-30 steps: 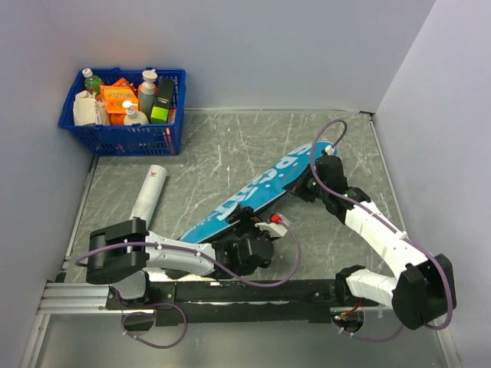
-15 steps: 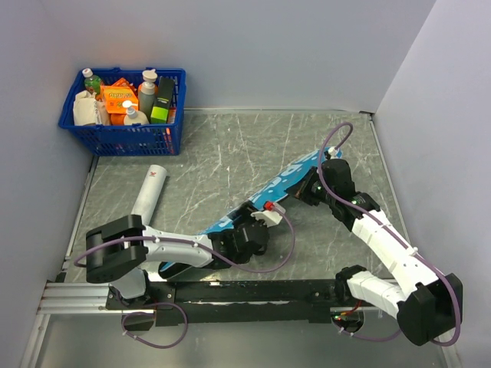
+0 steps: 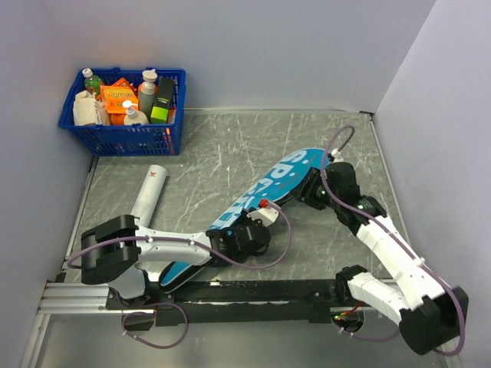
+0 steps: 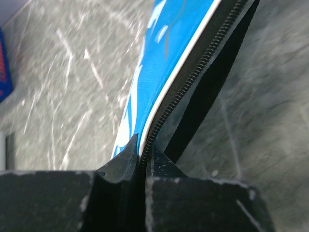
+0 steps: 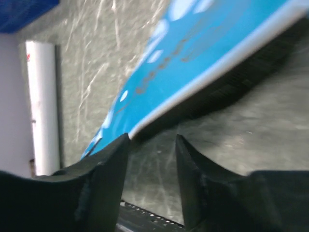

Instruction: Pack up the badminton gear

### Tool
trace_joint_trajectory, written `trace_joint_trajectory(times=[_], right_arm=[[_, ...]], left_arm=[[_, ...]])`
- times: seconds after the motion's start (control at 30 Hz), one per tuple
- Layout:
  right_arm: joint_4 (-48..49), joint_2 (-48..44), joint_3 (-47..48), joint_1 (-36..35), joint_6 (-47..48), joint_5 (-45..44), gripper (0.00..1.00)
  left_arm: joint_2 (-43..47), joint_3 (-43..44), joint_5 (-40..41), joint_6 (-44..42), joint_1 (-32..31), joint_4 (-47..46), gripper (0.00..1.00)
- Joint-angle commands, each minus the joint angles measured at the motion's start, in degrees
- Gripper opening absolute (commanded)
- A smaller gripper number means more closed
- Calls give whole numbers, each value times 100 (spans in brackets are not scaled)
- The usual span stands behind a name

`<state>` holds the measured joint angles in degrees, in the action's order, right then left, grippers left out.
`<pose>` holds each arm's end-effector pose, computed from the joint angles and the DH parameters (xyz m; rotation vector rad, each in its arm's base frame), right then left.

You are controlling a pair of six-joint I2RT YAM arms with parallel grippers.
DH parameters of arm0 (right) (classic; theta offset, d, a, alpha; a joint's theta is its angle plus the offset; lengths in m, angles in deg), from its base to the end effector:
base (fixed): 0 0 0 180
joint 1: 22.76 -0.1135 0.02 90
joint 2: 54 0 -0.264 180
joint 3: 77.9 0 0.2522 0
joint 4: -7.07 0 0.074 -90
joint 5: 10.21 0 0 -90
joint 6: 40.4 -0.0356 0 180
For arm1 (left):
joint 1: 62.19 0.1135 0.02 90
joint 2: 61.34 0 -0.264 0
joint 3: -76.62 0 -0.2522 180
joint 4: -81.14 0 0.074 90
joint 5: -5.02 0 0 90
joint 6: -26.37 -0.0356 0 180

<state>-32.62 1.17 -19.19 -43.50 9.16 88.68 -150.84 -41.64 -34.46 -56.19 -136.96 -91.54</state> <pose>0.1936 0.0792 0.2814 0.3038 2.2804 0.7479 0.1106 -0.3015 0.2045 0.6616 1.8290 0.0262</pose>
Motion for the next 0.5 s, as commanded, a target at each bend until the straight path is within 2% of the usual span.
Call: trace_joint_trajectory(times=[0.0,0.23,0.33,0.37,0.4,0.47], right_arm=[[-877,-770,698,69,581,-870,55],[-1388,-1273,910,87,608,-1073,54],[-1344,-1185,840,104,564,-1073,40],[-1327,-1124,779,113,538,-1073,28],[-1257,-967,744,113,520,-1038,23],[-1090,-825,569,157,450,-994,21]], left_arm=[[-173,413,906,1021,-135,1178,1],[-507,405,968,1549,-381,1461,1],[-595,387,1021,1690,-477,1522,1],[-613,387,1021,1725,-504,1592,1],[-657,396,1038,1752,-522,1628,1],[-666,378,1074,1805,-574,1672,1]])
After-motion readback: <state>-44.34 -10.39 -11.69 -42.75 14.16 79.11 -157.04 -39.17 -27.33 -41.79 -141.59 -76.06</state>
